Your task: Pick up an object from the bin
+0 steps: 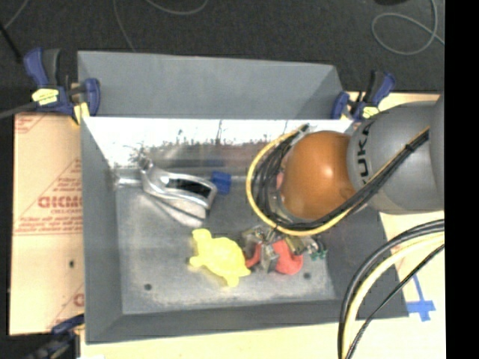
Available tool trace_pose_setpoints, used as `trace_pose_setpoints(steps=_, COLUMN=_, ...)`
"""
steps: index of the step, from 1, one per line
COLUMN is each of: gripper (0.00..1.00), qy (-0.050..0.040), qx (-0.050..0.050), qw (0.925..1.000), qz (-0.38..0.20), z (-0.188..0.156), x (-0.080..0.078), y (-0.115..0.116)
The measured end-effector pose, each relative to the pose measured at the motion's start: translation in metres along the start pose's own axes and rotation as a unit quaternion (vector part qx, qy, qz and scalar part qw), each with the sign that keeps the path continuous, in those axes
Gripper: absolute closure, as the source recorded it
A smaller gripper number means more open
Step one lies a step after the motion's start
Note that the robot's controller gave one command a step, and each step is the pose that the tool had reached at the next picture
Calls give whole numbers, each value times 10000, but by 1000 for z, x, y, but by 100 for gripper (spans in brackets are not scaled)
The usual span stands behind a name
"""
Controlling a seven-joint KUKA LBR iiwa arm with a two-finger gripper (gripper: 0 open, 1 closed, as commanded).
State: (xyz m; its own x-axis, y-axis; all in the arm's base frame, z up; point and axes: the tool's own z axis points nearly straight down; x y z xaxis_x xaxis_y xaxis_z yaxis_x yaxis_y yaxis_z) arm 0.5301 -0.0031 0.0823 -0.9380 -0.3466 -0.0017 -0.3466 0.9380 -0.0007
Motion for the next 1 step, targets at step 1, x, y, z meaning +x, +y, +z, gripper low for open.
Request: trace_pose_setpoints(steps=1, gripper=100, qy=0, qx=-1, qw=10000, qz=4, z=0, x=0, y=0)
